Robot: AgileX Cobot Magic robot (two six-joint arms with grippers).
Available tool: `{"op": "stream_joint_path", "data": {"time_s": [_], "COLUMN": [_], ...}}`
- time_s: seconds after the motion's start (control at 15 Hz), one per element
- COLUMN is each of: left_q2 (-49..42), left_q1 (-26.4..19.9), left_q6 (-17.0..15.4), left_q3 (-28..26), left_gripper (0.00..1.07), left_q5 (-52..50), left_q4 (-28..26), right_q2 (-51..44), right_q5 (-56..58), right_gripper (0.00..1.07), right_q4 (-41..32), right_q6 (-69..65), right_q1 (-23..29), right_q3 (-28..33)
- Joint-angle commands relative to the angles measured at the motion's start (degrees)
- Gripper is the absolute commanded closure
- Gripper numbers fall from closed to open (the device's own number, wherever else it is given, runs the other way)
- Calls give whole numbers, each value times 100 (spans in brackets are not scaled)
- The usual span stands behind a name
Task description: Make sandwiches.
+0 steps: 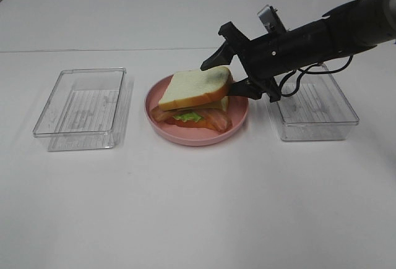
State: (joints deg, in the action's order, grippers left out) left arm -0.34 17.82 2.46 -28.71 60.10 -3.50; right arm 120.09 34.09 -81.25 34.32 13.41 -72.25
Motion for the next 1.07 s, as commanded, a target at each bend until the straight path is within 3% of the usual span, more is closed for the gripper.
{"op": "stream_joint_path", "data": {"time_s": [0.07, 0.6, 1.07], "left_q2": [-46, -46, -46], "left_q1": [11, 11, 11], "left_q6": [6, 6, 6], "left_q3": [6, 6, 6], "left_gripper": [25, 25, 25], "left_q5": [-52, -52, -52], "left_q4": [0, 0, 0], "right_q2": [-229, -1243, -3088], "right_q5": [57, 189, 2091], "right_gripper": [40, 40, 40], "right_q4": [665, 3507, 6492], "right_q6": [-470, -1770, -2842], "right_q1": [0, 0, 0], "right_q3": [-23, -23, -6]}}
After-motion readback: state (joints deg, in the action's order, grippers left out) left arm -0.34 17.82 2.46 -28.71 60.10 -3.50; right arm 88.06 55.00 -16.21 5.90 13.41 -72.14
